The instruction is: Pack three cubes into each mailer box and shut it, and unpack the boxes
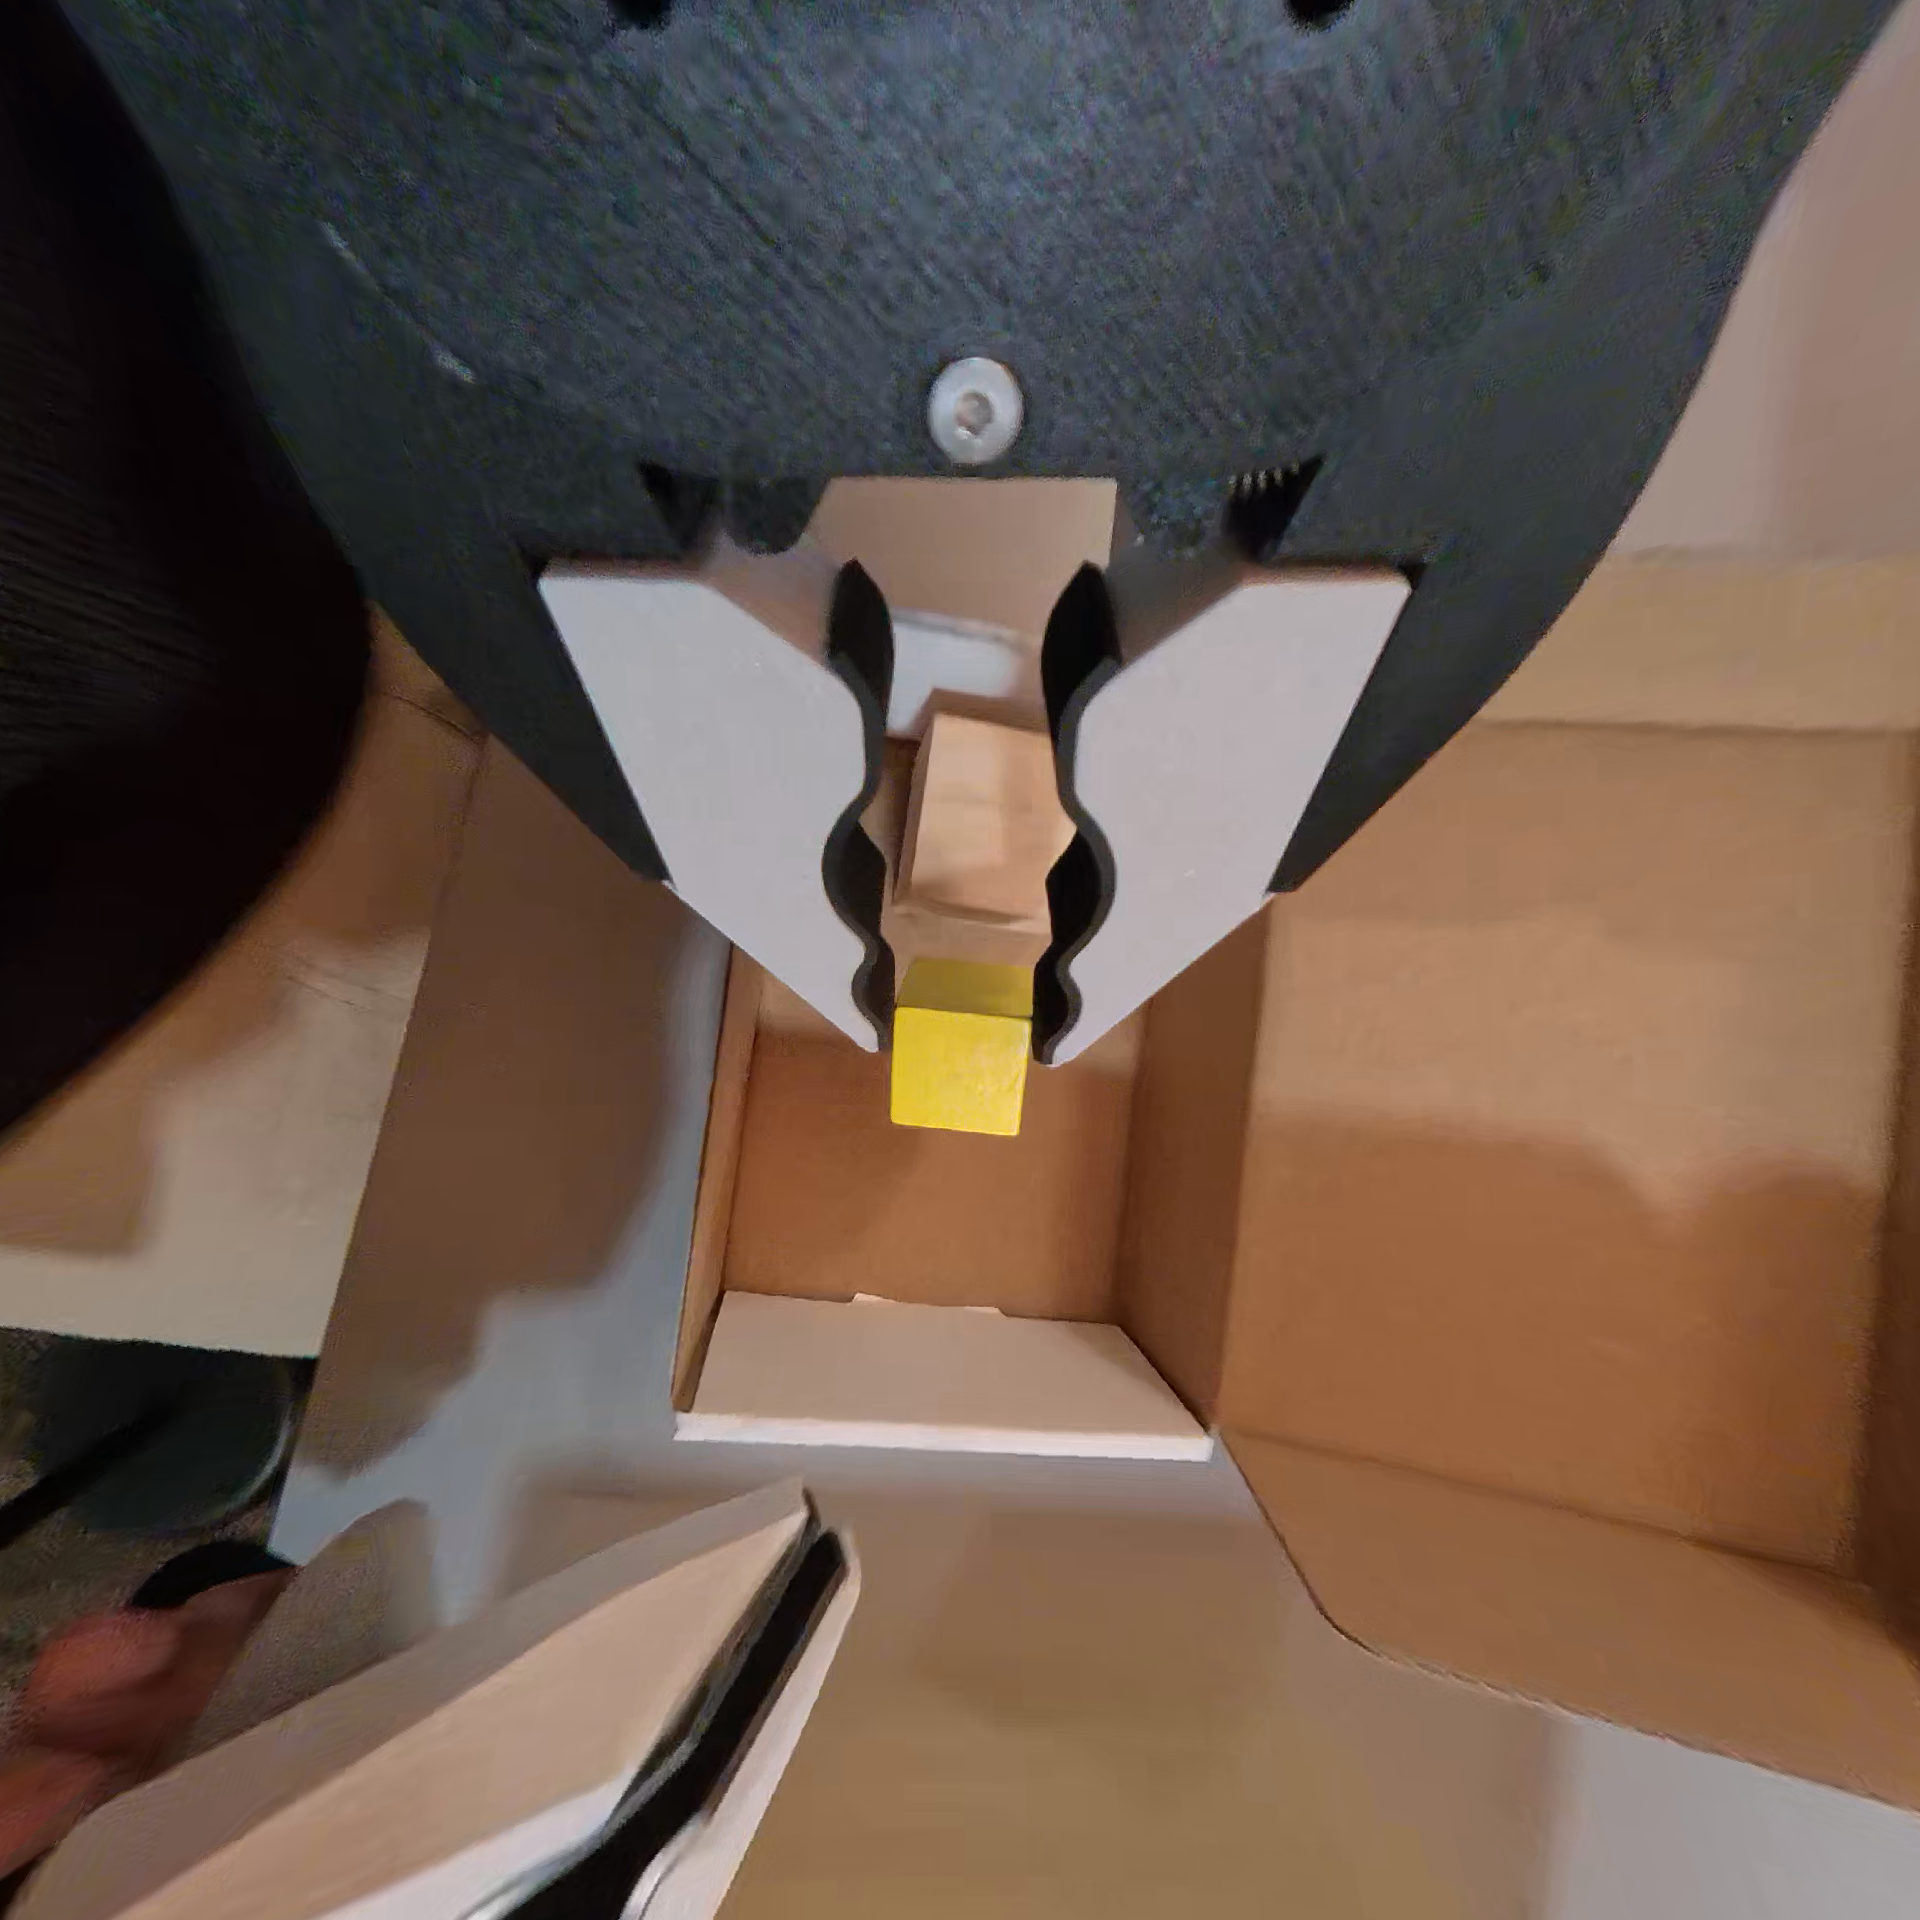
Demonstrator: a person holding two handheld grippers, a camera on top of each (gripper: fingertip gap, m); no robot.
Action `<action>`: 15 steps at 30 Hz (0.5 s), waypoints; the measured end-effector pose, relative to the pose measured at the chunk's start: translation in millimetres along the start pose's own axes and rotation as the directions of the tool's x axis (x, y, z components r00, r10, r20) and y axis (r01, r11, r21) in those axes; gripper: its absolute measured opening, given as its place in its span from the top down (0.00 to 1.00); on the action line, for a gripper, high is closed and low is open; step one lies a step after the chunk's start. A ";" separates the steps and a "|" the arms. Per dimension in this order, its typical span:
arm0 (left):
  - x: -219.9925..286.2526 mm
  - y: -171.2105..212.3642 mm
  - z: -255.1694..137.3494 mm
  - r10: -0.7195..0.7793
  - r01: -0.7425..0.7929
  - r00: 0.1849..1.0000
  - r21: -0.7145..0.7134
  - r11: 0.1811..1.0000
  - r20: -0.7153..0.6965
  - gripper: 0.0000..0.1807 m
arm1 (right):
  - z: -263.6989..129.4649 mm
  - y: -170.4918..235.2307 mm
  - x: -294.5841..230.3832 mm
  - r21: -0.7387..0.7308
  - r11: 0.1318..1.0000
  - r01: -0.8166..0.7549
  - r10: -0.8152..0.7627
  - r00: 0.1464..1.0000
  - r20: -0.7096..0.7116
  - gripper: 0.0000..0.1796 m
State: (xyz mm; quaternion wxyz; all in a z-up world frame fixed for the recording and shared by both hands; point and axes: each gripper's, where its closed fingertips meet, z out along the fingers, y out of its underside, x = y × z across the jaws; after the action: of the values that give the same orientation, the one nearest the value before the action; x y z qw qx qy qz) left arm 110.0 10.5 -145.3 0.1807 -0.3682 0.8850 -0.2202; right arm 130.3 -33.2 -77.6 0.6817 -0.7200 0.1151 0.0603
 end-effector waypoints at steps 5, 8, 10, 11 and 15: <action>0.2 12.4 20.7 0.054 -0.054 0.999 -0.056 0.997 0.004 0.86 | -1.1 -1.3 1.3 0.006 1.000 -0.016 0.016 1.000 0.012 0.99; -0.1 13.5 21.4 0.051 -0.051 0.999 -0.052 0.997 -0.006 0.86 | -0.3 -1.0 1.7 0.006 1.000 -0.031 0.031 0.999 0.019 0.99; -0.1 14.0 20.8 0.031 -0.032 0.999 -0.051 0.998 -0.017 0.86 | 0.7 -0.2 1.3 0.004 0.999 -0.042 0.042 0.999 0.024 0.98; -0.7 14.7 20.1 0.023 -0.024 1.000 -0.053 0.998 -0.016 0.86 | 1.2 0.1 1.2 0.003 0.999 -0.045 0.045 0.999 0.025 0.98; -2.3 15.3 16.6 0.013 -0.014 1.000 -0.042 0.999 -0.006 0.86 | 3.0 2.5 1.1 -0.005 0.999 -0.043 0.044 0.999 0.023 0.98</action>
State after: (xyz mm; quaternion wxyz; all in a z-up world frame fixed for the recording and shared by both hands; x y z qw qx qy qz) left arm 110.7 17.7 -166.9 0.1719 -0.3652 0.8925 -0.2014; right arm 130.9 -30.4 -80.4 0.6797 -0.7183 0.1226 0.0838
